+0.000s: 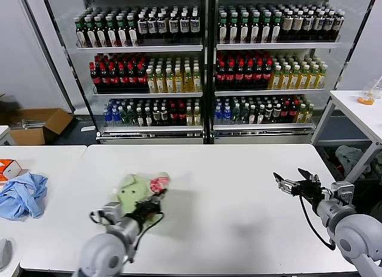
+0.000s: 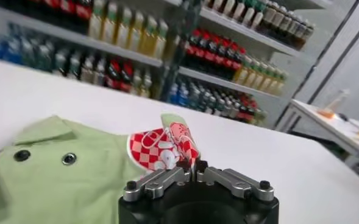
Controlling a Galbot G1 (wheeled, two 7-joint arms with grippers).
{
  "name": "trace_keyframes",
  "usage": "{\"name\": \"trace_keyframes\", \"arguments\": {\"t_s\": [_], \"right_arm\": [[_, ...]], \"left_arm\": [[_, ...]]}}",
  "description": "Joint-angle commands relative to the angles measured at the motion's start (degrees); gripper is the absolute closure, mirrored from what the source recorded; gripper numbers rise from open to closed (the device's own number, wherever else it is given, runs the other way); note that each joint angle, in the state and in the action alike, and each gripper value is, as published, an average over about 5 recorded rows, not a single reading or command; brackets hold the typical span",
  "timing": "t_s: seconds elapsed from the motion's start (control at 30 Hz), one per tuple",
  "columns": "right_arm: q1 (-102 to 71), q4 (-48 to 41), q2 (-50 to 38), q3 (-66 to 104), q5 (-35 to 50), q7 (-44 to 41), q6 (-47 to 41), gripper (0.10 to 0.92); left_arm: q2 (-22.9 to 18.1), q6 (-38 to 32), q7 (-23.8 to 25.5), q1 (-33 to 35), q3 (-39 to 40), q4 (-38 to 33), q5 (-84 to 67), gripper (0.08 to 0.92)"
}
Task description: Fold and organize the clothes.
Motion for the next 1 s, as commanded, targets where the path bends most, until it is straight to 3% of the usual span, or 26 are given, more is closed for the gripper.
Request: {"name": "trace_keyframes", "arguments": {"t_s": [0.03,0.23,0.4,0.53,0.67,0.8,1.0], "right_arm": [[0.00,-0.14,0.86,0.08,-1.09,-0.09,-0.06,0.203],[0.02,0.16,1.25,0.20,-1.27,-0.19,-0.27,0.203],[0.23,0.12,1.40,0.12,-1.14,-0.81,-0.25,0.203],[0.75,0.28,2.24,-0.72,-1.13,-1.25,-0.23,0.203],[2.38,0.40,3.14,-3.44,-0.80,-1.29,0.07,0.203],[6.13,-0.70,5.59,-10.90,1.07,0.30,0.89,0.203],[13.91,-6.19,13.88,-24.04,2.28,3.49,1.28,0.203]], "left_arm": [[-13.11,-1.91,-3.80,-11.82,14.35,13.73,-7.21,0.893],[-15.74,-3.67,-1.62,-15.56,15.79,20.63,-3.28,0.893],[-14.87,-5.77,3.44,-14.45,16.67,16.93,-1.72,0.862],[-14.06,-7.93,8.19,-12.09,17.66,14.63,-0.85,0.757],[-12.99,-9.99,8.82,-9.14,14.33,12.46,4.74,0.636],[-8.46,-14.06,6.74,-5.26,7.13,8.38,15.23,0.523],[0.14,-15.43,4.10,1.49,-6.62,3.77,13.98,0.324]]}}
